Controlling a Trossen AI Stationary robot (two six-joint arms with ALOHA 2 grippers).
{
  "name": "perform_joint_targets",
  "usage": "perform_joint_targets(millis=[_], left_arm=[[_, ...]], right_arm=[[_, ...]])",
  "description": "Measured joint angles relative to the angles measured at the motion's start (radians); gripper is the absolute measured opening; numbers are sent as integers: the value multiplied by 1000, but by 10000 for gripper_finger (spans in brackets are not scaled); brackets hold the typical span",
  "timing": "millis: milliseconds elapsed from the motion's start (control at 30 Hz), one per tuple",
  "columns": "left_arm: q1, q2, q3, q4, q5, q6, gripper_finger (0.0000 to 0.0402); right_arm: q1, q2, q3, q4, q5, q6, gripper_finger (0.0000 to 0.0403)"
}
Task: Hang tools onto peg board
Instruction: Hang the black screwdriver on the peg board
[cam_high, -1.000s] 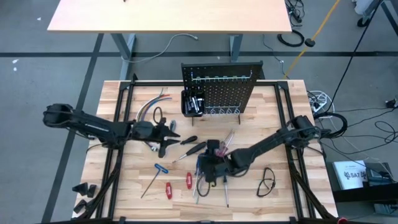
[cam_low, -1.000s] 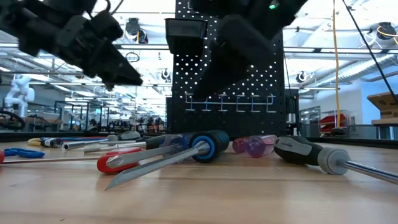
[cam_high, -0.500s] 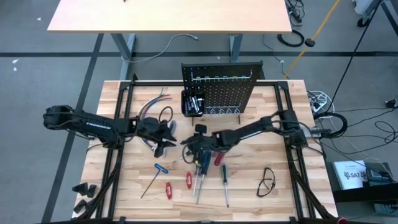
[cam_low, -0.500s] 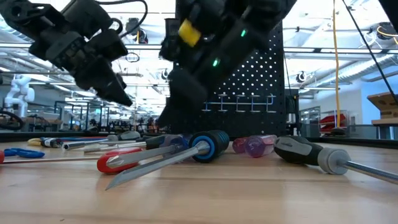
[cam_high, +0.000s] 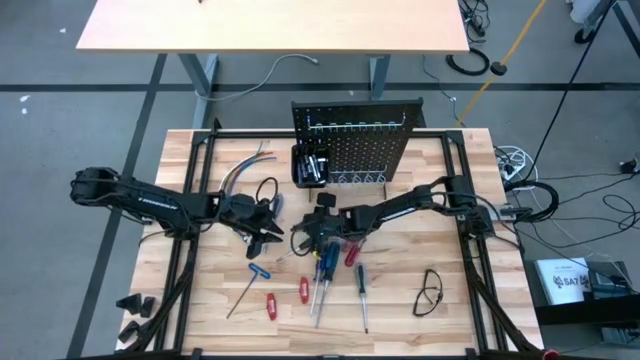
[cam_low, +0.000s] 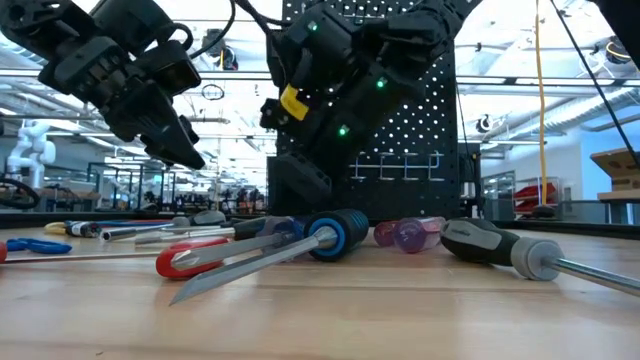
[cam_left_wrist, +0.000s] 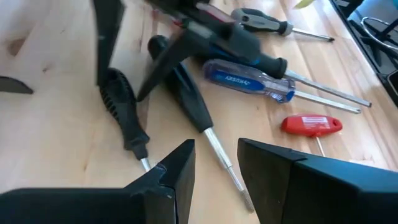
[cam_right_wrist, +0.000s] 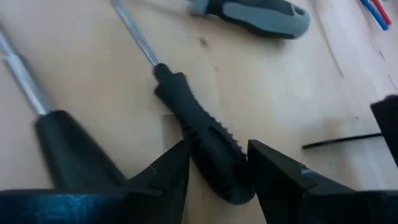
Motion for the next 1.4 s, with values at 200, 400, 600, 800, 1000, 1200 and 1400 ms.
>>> perform_joint_targets(millis=[200, 400, 600, 800, 1000, 1200, 1400], left_arm=[[-7, 0, 0, 11, 0, 0, 127], [-7, 0, 0, 20, 0, 0, 127], [-7, 0, 0, 20, 0, 0, 127], [-11, 0, 0, 22, -5, 58, 127], [-99, 0, 0, 118, -111, 198, 127], [-226, 0, 52, 172, -333, 385, 127], [-309, 39, 119, 138, -467, 561, 127]], right_arm=[[-5, 32, 4, 3, -19, -9, 155], [-7, 33, 4, -13, -98, 2, 153], [-5, 32, 4, -19, -86, 3, 110], [7, 17, -1, -33, -80, 14, 110], [40, -74, -4, -117, -105, 70, 110], [74, -173, -3, -199, -92, 151, 110], [105, -239, -2, -197, -167, 231, 110]])
